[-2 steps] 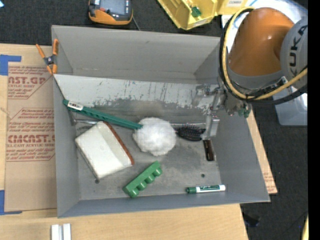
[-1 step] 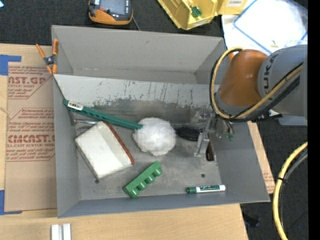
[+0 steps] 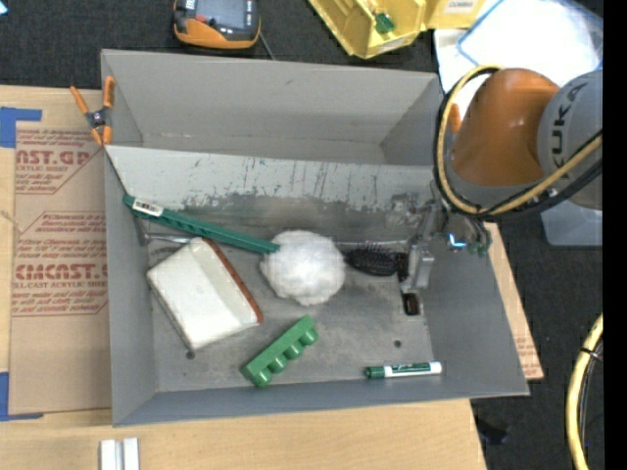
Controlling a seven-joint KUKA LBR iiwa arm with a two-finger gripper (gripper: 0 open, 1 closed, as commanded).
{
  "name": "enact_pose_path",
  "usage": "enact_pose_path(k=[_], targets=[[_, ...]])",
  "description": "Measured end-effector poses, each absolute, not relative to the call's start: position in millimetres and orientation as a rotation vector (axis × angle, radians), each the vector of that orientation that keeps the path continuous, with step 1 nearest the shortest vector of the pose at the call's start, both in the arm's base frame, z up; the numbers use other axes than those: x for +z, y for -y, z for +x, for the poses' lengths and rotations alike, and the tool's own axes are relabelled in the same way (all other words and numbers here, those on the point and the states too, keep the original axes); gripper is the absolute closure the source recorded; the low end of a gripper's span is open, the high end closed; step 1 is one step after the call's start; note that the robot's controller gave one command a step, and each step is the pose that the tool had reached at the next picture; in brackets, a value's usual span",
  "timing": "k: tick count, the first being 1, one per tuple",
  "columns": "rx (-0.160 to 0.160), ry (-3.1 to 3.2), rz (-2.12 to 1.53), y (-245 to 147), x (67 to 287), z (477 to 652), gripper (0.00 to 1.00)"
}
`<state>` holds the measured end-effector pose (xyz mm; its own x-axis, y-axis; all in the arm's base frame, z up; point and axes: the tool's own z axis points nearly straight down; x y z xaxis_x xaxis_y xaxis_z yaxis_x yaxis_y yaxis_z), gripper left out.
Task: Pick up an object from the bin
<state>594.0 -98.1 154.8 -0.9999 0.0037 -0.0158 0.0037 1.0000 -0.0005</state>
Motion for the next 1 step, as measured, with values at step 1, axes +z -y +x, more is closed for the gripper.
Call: enact_pose_path(k=[1], targets=[[0.002, -3.095, 0.54, 83.6, 99.1, 583.0, 0.0]])
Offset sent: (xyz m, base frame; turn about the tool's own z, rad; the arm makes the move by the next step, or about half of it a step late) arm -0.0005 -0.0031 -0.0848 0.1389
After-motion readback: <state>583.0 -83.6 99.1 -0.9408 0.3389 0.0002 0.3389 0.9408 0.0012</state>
